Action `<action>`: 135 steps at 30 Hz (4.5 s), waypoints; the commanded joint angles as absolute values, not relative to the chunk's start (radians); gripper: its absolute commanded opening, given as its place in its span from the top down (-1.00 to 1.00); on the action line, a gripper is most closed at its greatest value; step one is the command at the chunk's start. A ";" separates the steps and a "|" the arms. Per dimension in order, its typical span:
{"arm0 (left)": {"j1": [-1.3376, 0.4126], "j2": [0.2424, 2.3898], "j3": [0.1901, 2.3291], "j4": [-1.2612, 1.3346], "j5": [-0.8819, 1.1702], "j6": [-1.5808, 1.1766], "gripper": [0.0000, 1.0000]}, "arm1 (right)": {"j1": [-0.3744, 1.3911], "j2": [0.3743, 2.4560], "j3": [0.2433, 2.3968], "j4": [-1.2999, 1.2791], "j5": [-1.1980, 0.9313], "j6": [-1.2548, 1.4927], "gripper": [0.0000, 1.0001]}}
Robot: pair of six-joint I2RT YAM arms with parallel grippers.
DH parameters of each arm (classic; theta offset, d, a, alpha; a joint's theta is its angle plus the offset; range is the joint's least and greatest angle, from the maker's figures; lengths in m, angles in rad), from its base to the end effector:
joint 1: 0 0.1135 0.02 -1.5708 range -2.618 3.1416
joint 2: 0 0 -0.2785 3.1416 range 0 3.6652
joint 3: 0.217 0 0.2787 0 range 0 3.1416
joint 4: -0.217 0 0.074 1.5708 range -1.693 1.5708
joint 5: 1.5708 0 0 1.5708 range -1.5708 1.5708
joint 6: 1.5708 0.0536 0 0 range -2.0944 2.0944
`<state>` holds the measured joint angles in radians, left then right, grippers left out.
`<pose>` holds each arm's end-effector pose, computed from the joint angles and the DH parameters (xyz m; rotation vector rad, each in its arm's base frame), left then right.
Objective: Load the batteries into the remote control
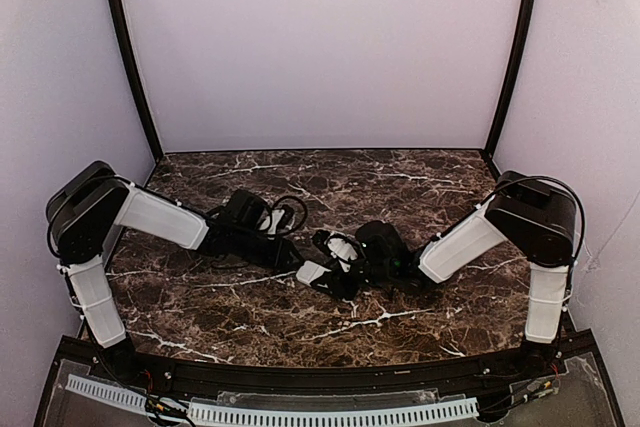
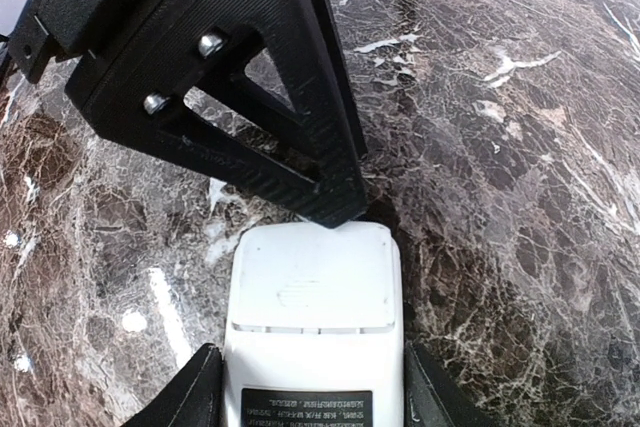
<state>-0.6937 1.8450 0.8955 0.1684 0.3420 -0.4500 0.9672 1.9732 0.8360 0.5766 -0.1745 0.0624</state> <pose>0.2892 -0.2638 0.1076 0.4820 2.4572 -0.9260 0.2224 0.3389 0.0806 -1.0689 1.9533 0.7748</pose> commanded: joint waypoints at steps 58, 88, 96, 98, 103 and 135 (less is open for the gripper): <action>-0.672 1.829 0.613 0.581 0.535 -0.602 0.72 | 0.969 2.070 0.856 0.452 -0.095 0.038 0.65; -0.697 1.871 0.767 0.400 0.455 -0.473 0.76 | 0.969 2.074 0.856 0.454 -0.097 0.038 0.69; -0.716 1.869 0.767 0.360 0.449 -0.455 0.92 | 0.969 2.075 0.857 0.452 -0.095 0.037 0.73; -0.722 1.870 0.766 0.335 0.452 -0.450 0.95 | 0.969 2.077 0.860 0.450 -0.095 0.038 0.74; -0.732 1.877 0.755 0.288 0.472 -0.444 0.98 | 0.969 2.079 0.861 0.451 -0.094 0.038 0.75; -0.828 1.991 0.826 0.144 0.683 -0.394 0.99 | 0.969 2.086 0.870 0.454 -0.086 0.038 0.77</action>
<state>-0.7612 1.9190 0.8772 0.3855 0.5777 -0.4114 0.9680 1.9934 0.8631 0.5701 -0.1761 0.0605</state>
